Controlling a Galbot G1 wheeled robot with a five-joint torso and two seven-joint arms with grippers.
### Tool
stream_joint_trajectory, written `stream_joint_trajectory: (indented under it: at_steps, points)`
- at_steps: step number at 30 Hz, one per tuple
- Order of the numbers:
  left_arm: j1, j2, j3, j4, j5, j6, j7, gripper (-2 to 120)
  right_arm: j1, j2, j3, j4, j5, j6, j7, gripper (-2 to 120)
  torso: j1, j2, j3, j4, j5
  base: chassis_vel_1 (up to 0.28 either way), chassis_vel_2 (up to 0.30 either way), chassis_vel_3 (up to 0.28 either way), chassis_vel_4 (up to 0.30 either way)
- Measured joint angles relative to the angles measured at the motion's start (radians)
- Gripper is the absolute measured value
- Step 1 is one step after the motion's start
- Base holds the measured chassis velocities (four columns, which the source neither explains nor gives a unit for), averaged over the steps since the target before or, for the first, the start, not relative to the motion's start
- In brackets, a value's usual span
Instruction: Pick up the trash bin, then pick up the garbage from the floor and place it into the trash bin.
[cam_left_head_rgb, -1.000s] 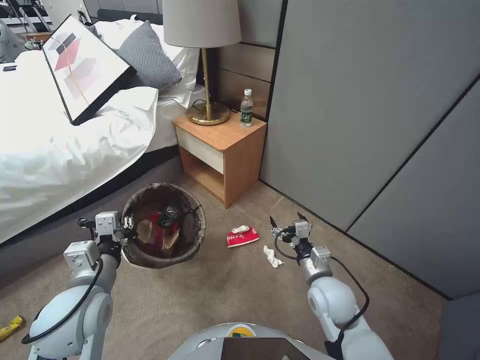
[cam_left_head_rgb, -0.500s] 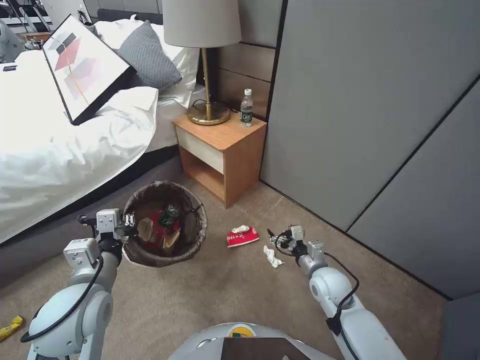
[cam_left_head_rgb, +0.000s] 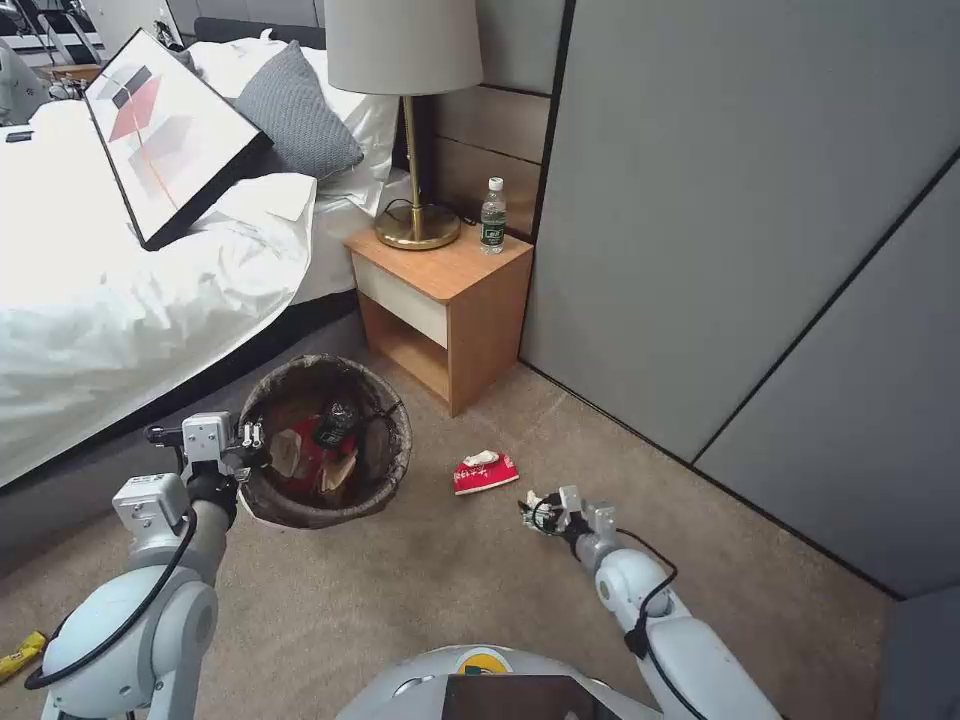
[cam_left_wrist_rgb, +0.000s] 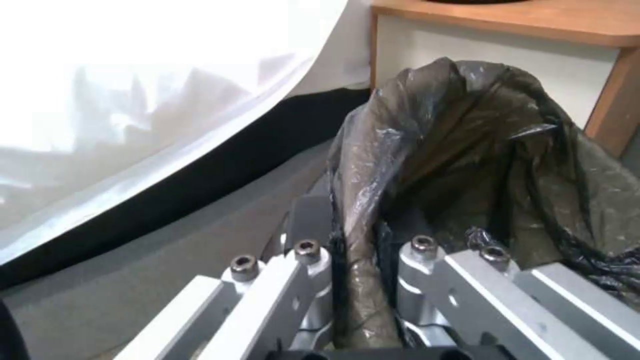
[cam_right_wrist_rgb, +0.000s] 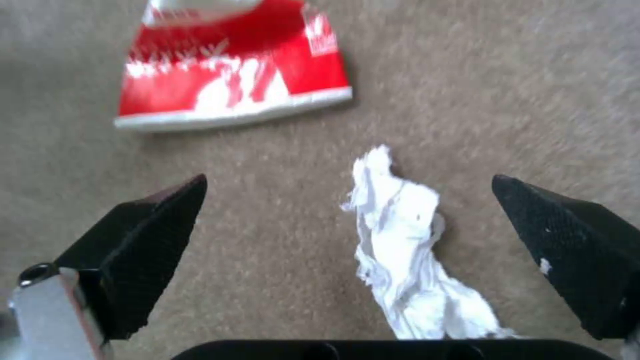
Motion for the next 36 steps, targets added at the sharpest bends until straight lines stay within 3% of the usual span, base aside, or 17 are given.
stream_joint_trajectory:
  at_steps: [16,36]
  points:
    - [0.013,-0.007,0.006,-0.03,-0.002,0.012,-0.015,7,0.129,0.032,-0.069,-0.193,-0.018,0.019,0.016,100,0.0,0.0,0.0,0.0,-0.0001,0.0,0.0,0.0,0.0]
    - [0.017,-0.008,0.007,-0.03,-0.008,0.016,-0.021,7,0.116,0.038,-0.063,-0.232,-0.031,0.023,0.045,100,0.0,0.0,0.0,-0.0001,-0.0001,0.0,0.0,0.0,0.0]
